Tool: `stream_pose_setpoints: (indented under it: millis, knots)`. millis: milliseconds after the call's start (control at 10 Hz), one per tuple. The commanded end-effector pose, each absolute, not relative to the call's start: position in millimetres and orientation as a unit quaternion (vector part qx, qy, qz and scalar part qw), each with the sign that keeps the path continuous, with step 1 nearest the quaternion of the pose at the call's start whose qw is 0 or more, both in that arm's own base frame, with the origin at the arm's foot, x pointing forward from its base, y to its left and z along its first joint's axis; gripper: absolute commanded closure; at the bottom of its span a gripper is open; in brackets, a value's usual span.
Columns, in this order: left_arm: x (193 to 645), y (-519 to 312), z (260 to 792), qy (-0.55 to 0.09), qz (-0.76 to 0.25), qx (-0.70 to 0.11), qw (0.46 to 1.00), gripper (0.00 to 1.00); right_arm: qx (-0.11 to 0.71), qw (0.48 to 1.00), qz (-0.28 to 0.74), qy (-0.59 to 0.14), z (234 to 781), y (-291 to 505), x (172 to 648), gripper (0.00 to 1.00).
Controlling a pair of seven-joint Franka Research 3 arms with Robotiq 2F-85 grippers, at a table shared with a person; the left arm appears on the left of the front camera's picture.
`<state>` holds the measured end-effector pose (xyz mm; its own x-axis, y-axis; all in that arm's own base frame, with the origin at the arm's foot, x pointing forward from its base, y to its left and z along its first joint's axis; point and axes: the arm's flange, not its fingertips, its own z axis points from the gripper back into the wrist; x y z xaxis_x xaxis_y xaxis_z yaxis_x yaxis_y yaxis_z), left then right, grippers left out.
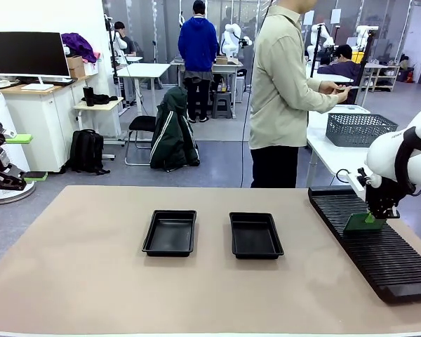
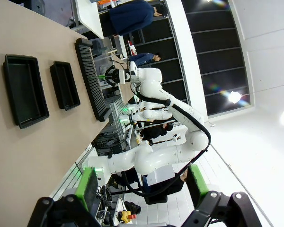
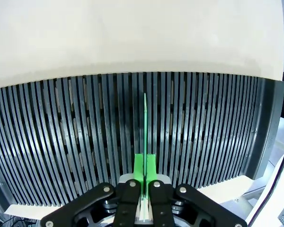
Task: Inspect and transfer BCBs to ESD trays.
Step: Pick up the Blank PCB from the PCB Rack and place it in the left ESD tray.
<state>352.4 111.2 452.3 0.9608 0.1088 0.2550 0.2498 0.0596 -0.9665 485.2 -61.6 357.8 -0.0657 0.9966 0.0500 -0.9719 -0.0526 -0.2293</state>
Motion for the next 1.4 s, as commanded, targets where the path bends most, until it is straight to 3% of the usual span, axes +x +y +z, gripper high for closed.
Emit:
stream_pose_setpoints:
  millis: [0, 600, 1300]
  knots:
    - [352, 112, 452, -0.132, -0.048, -0.685, 0.715, 0.0, -0.06, 0.678, 0.726, -0.103, 358, -62, 485, 1.0]
    - [352, 112, 452, -0.132, -0.048, -0.685, 0.715, 0.0, -0.07, 0.682, 0.722, -0.096, 380, -58, 478, 0.98]
    - [352, 112, 452, -0.132, -0.048, -0.685, 0.715, 0.0, -0.071, 0.698, 0.706, -0.097, 531, -37, 433, 0.98]
